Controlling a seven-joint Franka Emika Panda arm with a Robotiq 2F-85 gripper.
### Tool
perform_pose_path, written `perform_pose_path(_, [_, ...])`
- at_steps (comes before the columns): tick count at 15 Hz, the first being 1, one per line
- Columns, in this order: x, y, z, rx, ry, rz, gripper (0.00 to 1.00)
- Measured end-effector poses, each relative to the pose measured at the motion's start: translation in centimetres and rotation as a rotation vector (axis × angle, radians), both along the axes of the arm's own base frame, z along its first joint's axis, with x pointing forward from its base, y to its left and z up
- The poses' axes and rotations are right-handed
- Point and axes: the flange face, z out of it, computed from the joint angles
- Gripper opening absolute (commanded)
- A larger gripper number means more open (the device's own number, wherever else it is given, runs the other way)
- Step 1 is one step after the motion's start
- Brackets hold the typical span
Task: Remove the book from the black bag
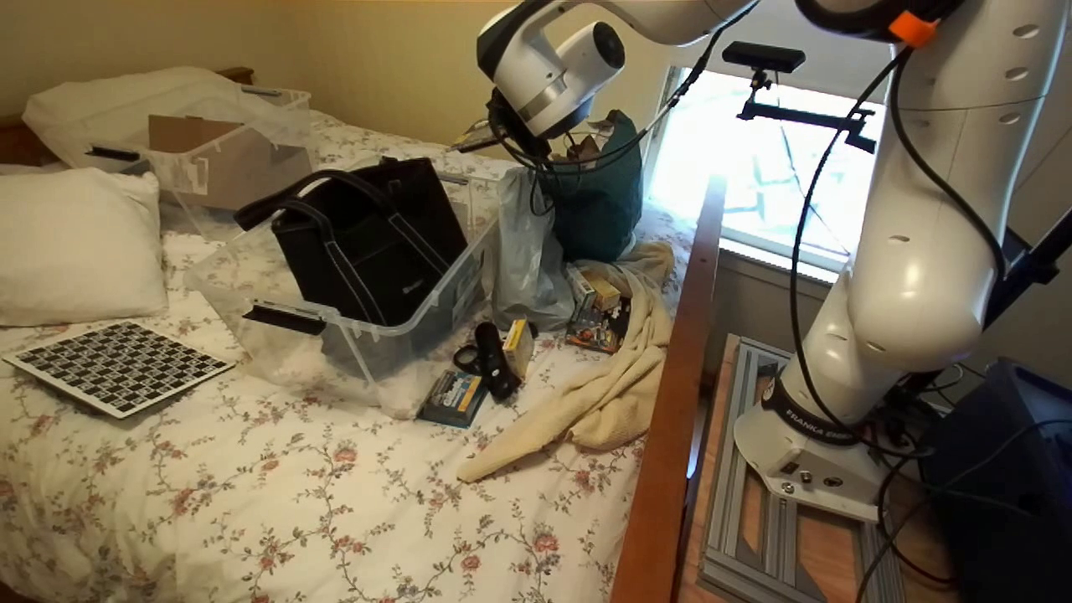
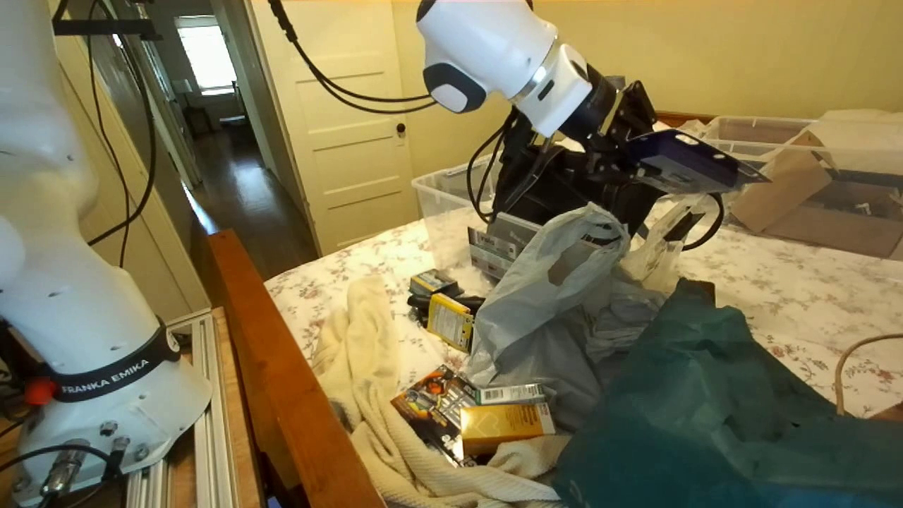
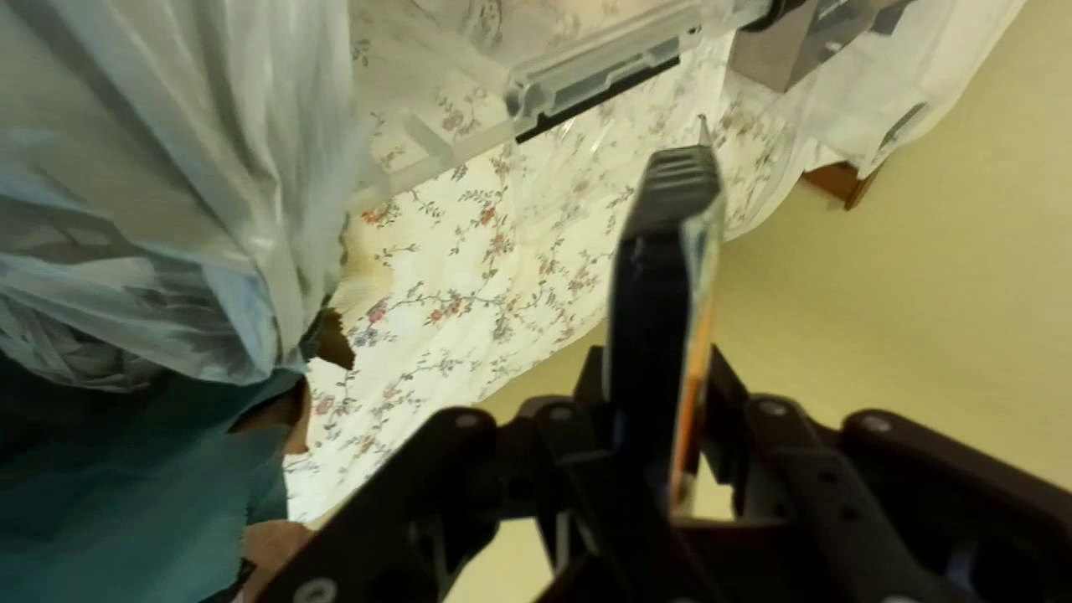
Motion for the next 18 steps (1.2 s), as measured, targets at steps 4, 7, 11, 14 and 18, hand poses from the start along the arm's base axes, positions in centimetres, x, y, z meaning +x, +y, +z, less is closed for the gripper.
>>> perform_pose_path(4, [-0.6,-2.2,-1.9,0.076,-0.023,-0.135,0.07])
perform_pose_path(7, [-0.4,-3.2,-3.2,0.106,-0.029,-0.188,0.07])
perform_pose_path(11, [-0.2,-4.0,-4.3,0.135,-0.041,-0.241,0.60])
perform_pose_path(14, [-0.1,-4.1,-4.4,0.145,-0.052,-0.261,0.80])
perform_pose_path(18, [0.3,-3.9,-3.8,0.148,-0.072,-0.270,1.00])
